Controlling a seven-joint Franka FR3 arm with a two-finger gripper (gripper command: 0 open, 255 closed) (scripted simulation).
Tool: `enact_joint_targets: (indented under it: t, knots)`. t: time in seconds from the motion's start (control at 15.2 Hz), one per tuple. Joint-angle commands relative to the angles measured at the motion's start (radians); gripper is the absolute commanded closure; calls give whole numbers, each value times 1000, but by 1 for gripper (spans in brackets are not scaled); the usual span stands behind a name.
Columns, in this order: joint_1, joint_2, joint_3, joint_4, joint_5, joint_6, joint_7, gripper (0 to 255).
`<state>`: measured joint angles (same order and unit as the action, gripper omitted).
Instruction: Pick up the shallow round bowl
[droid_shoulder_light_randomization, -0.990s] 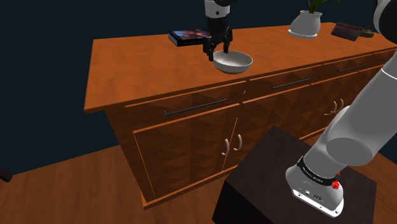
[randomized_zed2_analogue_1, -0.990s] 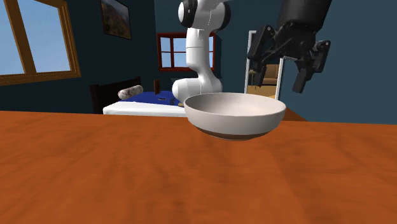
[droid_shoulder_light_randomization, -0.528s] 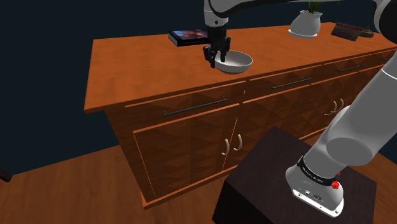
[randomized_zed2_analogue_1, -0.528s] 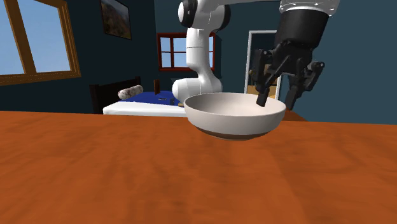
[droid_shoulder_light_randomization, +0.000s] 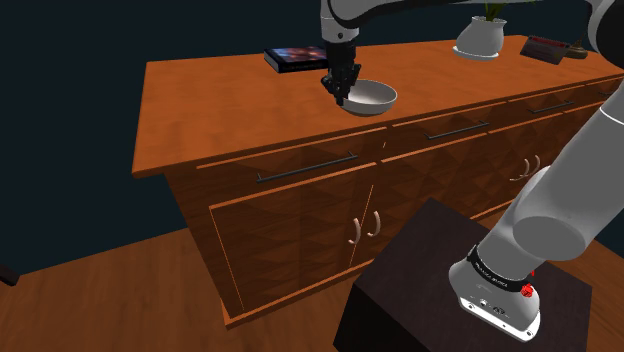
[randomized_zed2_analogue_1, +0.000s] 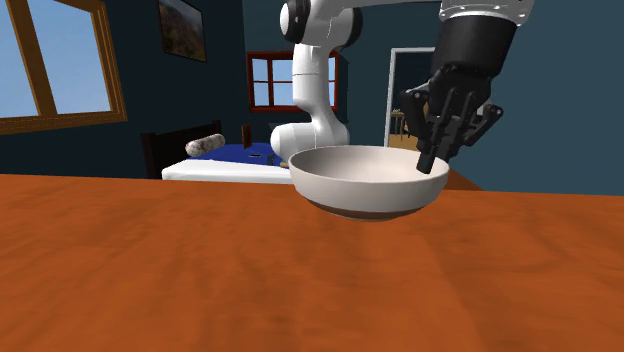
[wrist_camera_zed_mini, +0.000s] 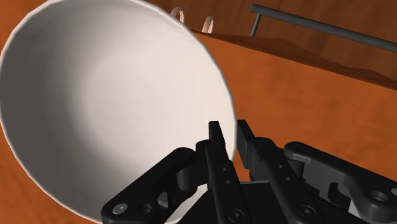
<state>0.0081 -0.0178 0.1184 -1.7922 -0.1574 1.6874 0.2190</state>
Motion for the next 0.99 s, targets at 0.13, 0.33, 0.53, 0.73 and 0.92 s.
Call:
enact_joint_targets:
  t: [0.13, 0.33, 0.53, 0.73, 0.92]
  knots:
    - [1, 5, 1, 33, 0, -30, -2, 255]
    - [2, 8, 2, 77, 0, -70, -7, 255]
    - [2, 13, 2, 123, 0, -111, -12, 255]
    - [3, 20, 3, 173, -1, -153, -17, 255]
    - [4, 30, 4, 225, -2, -196, -22, 255]
